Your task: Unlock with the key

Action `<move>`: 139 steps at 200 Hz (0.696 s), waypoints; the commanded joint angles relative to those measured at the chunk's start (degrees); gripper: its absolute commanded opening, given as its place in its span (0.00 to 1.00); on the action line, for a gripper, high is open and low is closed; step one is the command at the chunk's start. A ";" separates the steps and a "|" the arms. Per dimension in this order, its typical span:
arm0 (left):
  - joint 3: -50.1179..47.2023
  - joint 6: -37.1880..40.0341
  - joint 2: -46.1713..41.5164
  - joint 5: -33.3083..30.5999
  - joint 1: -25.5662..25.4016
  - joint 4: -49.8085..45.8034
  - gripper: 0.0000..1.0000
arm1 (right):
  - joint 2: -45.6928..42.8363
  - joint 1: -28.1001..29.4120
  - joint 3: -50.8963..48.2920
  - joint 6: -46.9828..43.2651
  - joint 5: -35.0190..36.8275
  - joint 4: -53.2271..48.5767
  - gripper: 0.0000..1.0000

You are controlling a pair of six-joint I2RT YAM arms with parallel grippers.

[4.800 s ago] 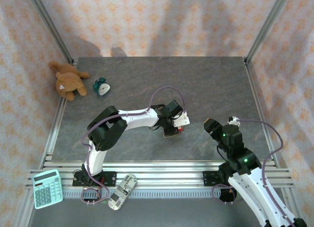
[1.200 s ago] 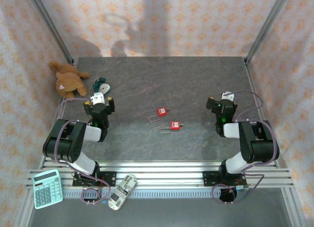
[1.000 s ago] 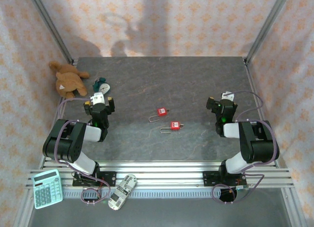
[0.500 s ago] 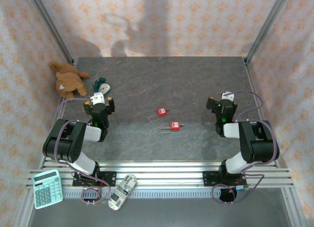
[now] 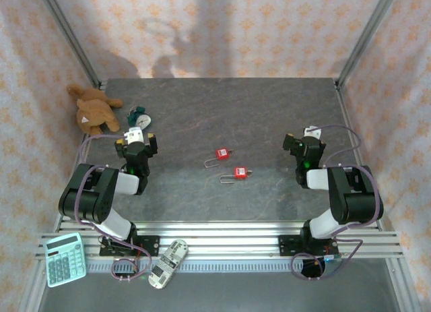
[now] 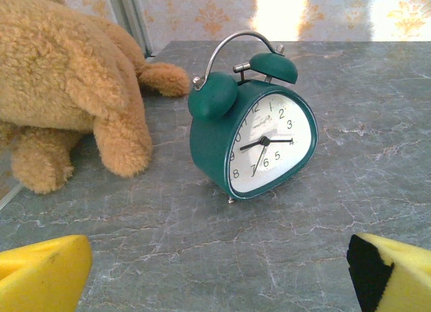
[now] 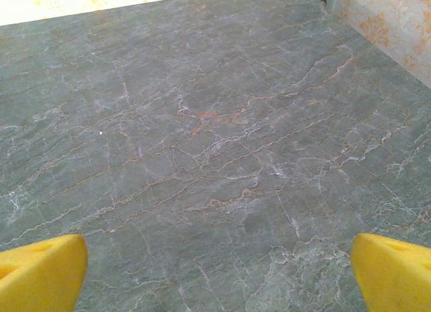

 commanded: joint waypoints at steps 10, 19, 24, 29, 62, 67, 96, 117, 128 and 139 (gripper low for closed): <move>0.58 -0.57 -1.14 -1.55 0.41 -0.22 1.00 | -0.36 0.35 0.60 0.35 0.73 -0.02 0.99; 0.60 -0.58 -1.16 -1.55 0.40 -0.22 1.00 | -0.38 0.35 0.59 0.32 0.73 -0.01 0.99; 0.58 -0.53 -1.12 -1.55 0.42 -0.25 1.00 | -0.40 0.35 0.61 0.33 0.76 -0.02 0.99; 0.58 -0.55 -1.16 -1.55 0.41 -0.22 1.00 | -0.44 0.35 0.62 0.32 0.77 0.00 0.99; 0.40 -0.44 -1.15 -1.38 0.37 -0.04 1.00 | -0.41 0.35 0.55 0.34 0.74 -0.02 0.99; 0.40 -0.39 -1.12 -1.38 0.35 -0.04 1.00 | -0.41 0.42 0.62 0.30 0.73 -0.02 0.99; 0.40 -0.44 -1.14 -1.38 0.39 -0.04 1.00 | -0.36 0.36 0.56 0.34 0.81 -0.02 0.99; 0.40 -0.39 -1.10 -1.38 0.42 -0.04 1.00 | -0.37 0.37 0.63 0.34 0.81 -0.02 0.99; 0.41 -0.44 -1.10 -1.38 0.36 -0.09 1.00 | -0.36 0.39 0.62 0.34 0.82 -0.01 0.99; 0.88 -0.41 -1.07 -0.78 0.42 -0.22 1.00 | -0.35 0.39 0.64 0.33 0.82 -0.01 0.99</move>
